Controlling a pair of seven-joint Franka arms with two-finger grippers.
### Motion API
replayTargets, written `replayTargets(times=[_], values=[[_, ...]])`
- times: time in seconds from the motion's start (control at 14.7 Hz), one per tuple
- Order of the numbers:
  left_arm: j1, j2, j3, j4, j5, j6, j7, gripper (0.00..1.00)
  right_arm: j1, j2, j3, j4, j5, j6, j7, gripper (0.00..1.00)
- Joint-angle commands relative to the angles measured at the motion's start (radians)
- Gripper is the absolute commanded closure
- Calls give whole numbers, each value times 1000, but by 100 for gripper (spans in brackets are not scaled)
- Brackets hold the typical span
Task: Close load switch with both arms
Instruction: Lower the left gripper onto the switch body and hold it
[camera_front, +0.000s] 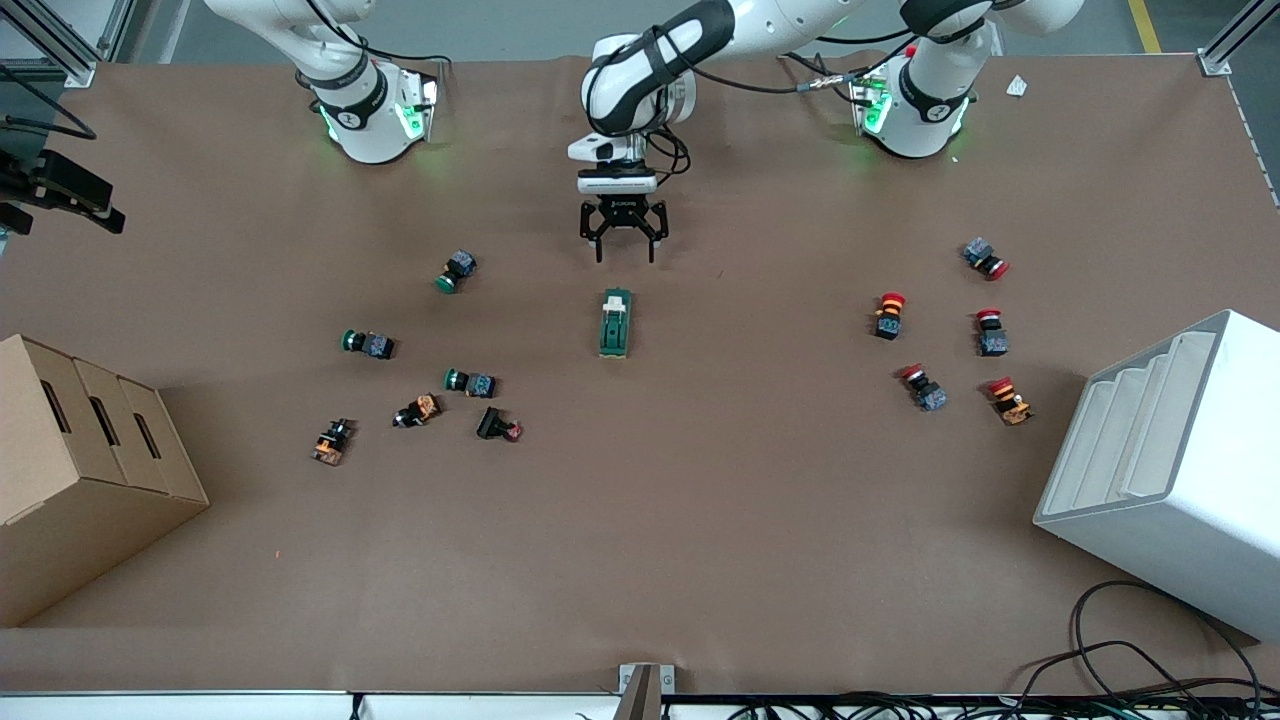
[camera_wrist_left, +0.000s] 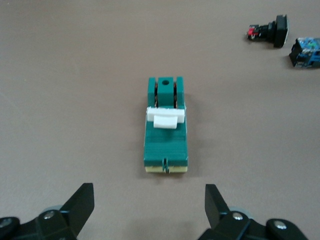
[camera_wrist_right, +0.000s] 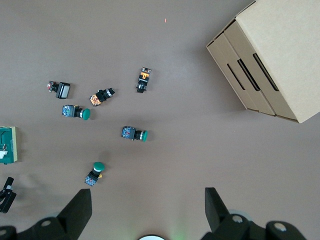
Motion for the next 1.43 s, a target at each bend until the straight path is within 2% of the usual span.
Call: replayTargets(times=[0.0,0.27,0.48,0.68,1.02,1.36], values=[[-18,23,12,12,97,-20,-74,2,-7,-21,3,-11,-4,1,1,0],[-23,67,23,15,178,-73,-154,2,-8,-16,3,2,-3,4,4,0],[-55,79,64,18,215,-84,-212,2,-8,-4,3,3,2,5,-9,0],[-116,107,125,54,220,-84,-255,1,-10,-1,3,3,1,11,-11,0],[-147,145,147,98,221,-102,-251,1,-13,85,3,5,-4,20,-12,0],[-210,173,208,134,220,-104,-251,1,7,93,8,2,10,30,61,0]])
